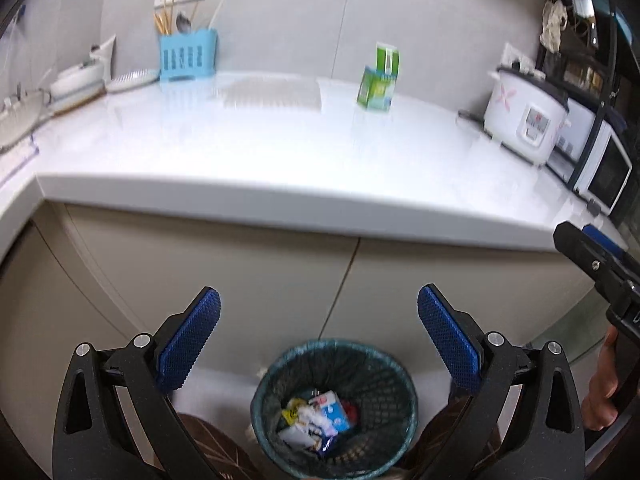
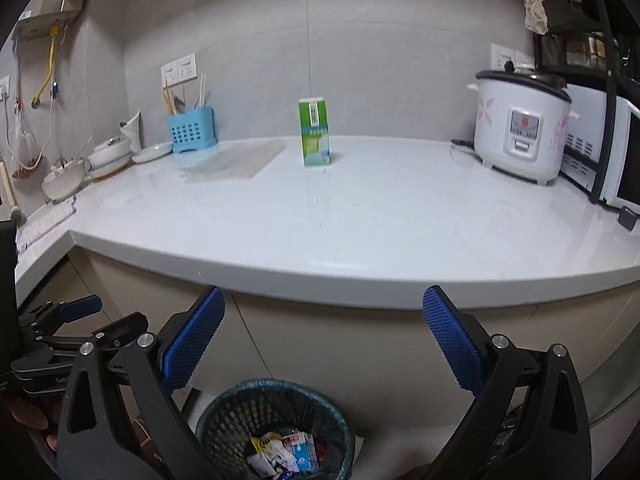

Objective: Collect trash
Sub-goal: 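Raise both open tools back up toward the counter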

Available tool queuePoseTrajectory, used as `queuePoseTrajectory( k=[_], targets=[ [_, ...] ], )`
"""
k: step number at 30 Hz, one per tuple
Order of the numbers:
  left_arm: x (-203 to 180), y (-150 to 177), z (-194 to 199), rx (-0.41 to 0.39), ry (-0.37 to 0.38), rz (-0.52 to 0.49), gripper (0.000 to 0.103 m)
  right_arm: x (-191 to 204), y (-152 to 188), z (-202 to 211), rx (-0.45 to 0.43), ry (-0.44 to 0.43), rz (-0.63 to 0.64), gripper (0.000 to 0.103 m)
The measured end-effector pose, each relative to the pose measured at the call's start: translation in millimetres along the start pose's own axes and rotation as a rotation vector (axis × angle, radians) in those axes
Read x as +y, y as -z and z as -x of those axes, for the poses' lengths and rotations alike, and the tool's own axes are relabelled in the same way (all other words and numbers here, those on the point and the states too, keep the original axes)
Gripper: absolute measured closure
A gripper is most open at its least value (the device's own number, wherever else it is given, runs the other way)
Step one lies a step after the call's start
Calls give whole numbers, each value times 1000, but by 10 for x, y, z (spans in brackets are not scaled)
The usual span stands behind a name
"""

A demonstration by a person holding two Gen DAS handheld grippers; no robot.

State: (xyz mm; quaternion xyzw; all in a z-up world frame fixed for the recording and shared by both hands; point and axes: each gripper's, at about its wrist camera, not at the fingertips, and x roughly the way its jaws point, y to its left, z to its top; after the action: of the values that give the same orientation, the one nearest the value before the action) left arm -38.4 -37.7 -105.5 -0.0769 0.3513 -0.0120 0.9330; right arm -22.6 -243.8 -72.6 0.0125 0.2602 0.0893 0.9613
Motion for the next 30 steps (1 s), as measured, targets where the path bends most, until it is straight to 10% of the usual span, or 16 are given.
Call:
queuePoseTrajectory(
  k=[30],
  targets=[
    [373,-1748,-452,-17,-44,-9,6,2,-1496,-1015,15,-28,-1,8]
  ],
)
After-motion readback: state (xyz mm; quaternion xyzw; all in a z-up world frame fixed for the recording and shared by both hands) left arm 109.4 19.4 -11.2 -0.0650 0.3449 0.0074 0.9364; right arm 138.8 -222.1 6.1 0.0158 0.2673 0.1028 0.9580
